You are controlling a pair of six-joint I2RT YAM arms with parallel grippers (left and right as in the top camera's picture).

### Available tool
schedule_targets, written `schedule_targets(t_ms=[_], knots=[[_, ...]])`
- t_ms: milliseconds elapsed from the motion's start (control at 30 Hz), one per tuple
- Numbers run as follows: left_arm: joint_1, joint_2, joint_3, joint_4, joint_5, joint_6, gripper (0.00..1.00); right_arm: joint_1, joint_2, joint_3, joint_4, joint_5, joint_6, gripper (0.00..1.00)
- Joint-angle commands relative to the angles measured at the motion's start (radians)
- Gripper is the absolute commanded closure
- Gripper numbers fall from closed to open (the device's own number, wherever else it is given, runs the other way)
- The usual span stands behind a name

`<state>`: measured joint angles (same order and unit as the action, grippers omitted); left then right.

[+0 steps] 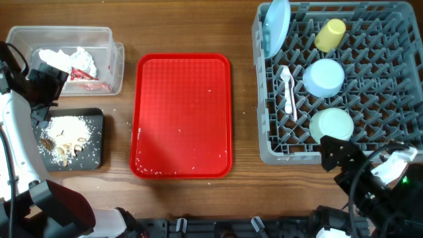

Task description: Sort waste into correct bins and load items into the dishwasher rack

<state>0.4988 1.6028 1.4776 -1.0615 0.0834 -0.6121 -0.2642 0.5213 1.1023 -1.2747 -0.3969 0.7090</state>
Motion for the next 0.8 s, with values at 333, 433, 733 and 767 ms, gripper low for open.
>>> schedule_targets(t_ms=[333, 433, 733, 767], knots=[[0.005, 0.003, 0.011, 0.0, 0.002, -0.002, 0.0, 0.077, -0.041, -0.115, 0.034, 0.339, 0.29, 0.0], [0.005, 0.003, 0.011, 0.0, 0.002, -0.002, 0.0, 0.166, -0.101, -0.27, 0.246, 0.356, 0.314, 0.0], [0.005, 0.003, 0.011, 0.0, 0.001, -0.002, 0.0, 0.282, -0.349, -0.876, 1.111, 0.319, 0.233, 0.0], [0.005, 0.003, 0.011, 0.0, 0.002, -0.002, 0.0, 0.282, -0.371, -0.904, 1.125, 0.317, 0.232, 0.0]])
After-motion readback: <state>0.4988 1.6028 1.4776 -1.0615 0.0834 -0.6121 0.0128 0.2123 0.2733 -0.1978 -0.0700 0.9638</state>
